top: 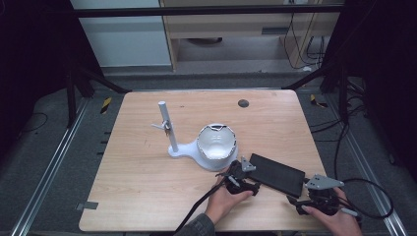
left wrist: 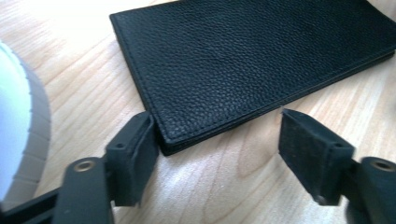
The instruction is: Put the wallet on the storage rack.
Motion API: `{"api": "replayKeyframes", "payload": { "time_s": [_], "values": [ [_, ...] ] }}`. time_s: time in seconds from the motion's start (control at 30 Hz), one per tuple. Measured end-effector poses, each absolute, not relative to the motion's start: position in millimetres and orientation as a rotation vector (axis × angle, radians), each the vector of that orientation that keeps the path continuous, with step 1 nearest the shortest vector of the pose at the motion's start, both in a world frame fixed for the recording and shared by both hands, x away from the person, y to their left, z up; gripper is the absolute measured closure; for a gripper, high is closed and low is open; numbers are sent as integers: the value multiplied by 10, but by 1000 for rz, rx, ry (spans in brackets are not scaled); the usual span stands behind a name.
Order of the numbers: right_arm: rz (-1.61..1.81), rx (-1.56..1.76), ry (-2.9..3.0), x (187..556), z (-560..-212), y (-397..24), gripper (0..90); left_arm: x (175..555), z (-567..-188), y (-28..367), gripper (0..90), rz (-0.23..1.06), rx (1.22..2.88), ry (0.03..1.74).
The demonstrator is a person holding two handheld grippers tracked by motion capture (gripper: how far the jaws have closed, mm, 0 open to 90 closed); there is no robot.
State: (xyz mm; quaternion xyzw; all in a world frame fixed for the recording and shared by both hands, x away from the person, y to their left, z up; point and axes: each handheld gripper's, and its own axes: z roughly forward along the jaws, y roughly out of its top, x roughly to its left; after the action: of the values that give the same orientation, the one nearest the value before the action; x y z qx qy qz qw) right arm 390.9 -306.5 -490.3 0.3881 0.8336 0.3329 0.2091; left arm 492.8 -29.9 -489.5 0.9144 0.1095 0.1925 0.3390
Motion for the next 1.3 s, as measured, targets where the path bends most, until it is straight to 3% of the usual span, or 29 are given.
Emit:
{"api": "replayKeyframes", "payload": {
  "time_s": [0.1,0.37,0.53,0.67,0.73,0.83,0.9,1.3],
  "values": [
    [925,1089,2315,3912,-4908,-3073,110,4924,-4892,-279,389,520,2382,293],
    [928,1086,2315,3897,-4901,-3079,111,4936,-4876,-264,470,532,2388,305],
    [932,1081,2321,3896,-4901,-3072,110,4920,-4863,-223,638,549,2376,324],
    [932,1078,2321,3893,-4897,-3065,109,4928,-4862,-213,682,553,2379,324],
    [936,1075,2321,3892,-4895,-3057,109,4926,-4854,-206,769,556,2373,322],
    [938,1075,2321,3890,-4894,-3054,109,4923,-4859,-210,783,559,2372,326],
    [939,1071,2321,3888,-4894,-3050,109,4929,-4861,-201,895,560,2360,313],
    [943,1077,2311,3872,-4885,-3070,107,4877,-4805,-201,900,578,2355,317]
  ]
}}
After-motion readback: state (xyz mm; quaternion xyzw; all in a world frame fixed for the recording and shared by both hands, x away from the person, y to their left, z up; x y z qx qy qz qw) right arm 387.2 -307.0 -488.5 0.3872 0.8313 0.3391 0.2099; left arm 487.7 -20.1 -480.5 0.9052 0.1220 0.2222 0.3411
